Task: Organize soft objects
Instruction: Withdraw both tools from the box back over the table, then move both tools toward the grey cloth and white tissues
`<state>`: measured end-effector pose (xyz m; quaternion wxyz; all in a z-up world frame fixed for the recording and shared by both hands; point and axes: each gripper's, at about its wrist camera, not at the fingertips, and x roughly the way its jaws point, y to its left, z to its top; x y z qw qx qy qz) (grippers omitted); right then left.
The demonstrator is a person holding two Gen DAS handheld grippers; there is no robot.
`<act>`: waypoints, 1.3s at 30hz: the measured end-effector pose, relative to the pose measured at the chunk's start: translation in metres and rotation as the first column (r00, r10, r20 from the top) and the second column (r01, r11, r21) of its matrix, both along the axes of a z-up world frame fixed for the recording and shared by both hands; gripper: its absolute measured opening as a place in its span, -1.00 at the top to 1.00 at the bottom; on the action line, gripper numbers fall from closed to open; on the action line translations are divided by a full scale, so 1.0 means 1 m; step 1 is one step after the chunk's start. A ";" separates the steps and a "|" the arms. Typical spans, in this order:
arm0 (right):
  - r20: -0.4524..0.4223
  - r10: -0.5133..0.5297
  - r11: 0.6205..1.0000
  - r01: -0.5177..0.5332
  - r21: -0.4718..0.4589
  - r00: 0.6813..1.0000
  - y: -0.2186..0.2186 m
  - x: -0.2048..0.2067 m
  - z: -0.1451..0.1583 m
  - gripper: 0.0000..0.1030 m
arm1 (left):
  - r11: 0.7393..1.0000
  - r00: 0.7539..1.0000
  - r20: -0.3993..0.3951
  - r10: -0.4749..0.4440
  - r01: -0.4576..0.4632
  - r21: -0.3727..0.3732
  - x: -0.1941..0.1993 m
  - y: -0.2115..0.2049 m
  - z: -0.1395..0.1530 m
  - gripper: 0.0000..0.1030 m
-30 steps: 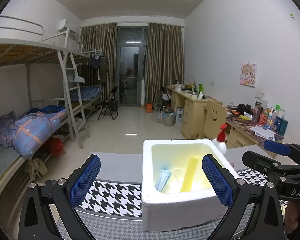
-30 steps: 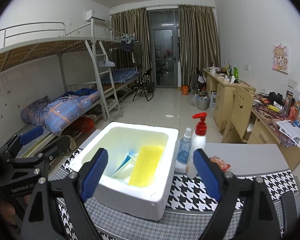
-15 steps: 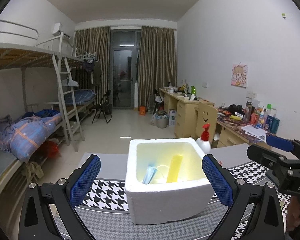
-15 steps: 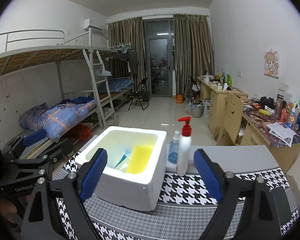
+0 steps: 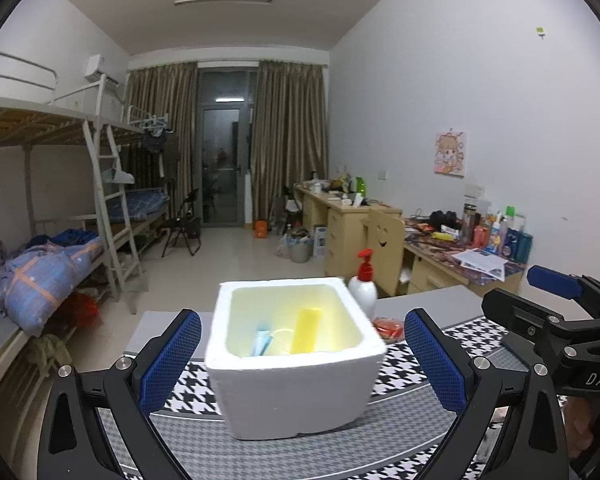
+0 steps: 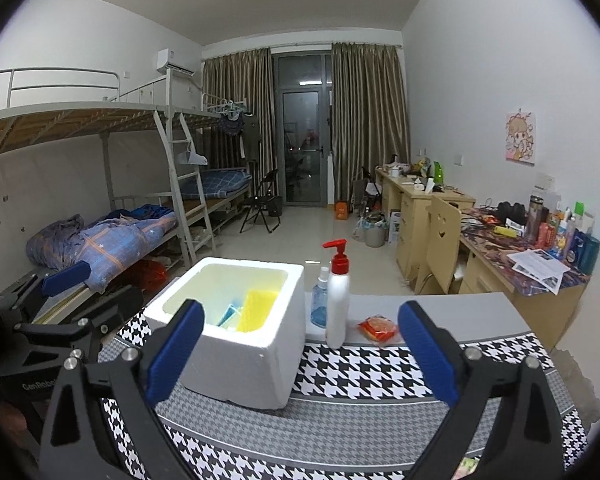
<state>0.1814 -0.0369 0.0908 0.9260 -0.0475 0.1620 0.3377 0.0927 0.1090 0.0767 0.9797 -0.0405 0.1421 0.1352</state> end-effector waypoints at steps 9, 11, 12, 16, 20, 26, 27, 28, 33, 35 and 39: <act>0.027 -0.067 0.998 0.067 -0.007 0.997 -0.026 -0.009 0.002 -0.93 | 0.998 0.998 0.002 -0.060 0.060 -0.006 -0.001 -0.022 -0.004 -0.98; 0.026 -0.081 0.997 0.081 -0.007 0.996 -0.033 -0.010 0.001 -0.93 | 0.997 0.997 0.001 -0.077 0.077 -0.011 -0.001 -0.028 -0.005 -0.98; 0.026 -0.087 0.996 0.087 -0.006 0.996 -0.037 -0.011 -0.001 -0.93 | 0.996 0.996 0.001 -0.086 0.086 -0.012 -0.001 -0.030 -0.006 -0.98; 0.029 -0.105 0.994 0.105 -0.003 0.994 -0.049 -0.016 -0.003 -0.93 | 0.993 0.993 0.003 -0.119 0.119 -0.015 -0.001 -0.042 -0.009 -0.98; 0.041 -0.131 0.991 0.131 -0.005 0.991 -0.060 -0.021 -0.006 -0.93 | 0.989 0.989 -0.001 -0.146 0.146 -0.017 -0.001 -0.049 -0.011 -0.98; 0.044 -0.165 0.986 0.165 -0.001 0.985 -0.074 -0.024 -0.010 -0.93 | 0.982 0.982 0.002 -0.187 0.187 -0.012 0.000 -0.062 -0.012 -0.98; 0.043 -0.168 0.986 0.169 -0.001 0.985 -0.077 -0.024 -0.010 -0.93 | 0.981 0.981 0.002 -0.194 0.194 -0.011 0.000 -0.065 -0.012 -0.98; 0.041 -0.174 0.985 0.174 -0.002 0.984 -0.078 -0.024 -0.011 -0.93 | 0.979 0.980 0.001 -0.201 0.201 -0.012 0.001 -0.067 -0.013 -0.98; 0.038 -0.208 0.978 0.209 -0.007 0.977 -0.089 -0.025 -0.015 -0.93 | 0.967 0.967 -0.009 -0.254 0.254 -0.026 0.001 -0.075 -0.020 -0.98; 0.029 -0.219 0.976 0.219 -0.009 0.975 -0.093 -0.025 -0.018 -0.93 | 0.963 0.963 -0.015 -0.269 0.269 -0.027 0.002 -0.079 -0.023 -0.98; 0.029 -0.246 0.969 0.246 -0.011 0.969 -0.100 -0.028 -0.021 -0.93 | 0.957 0.957 -0.017 -0.289 0.289 -0.029 0.003 -0.086 -0.024 -0.98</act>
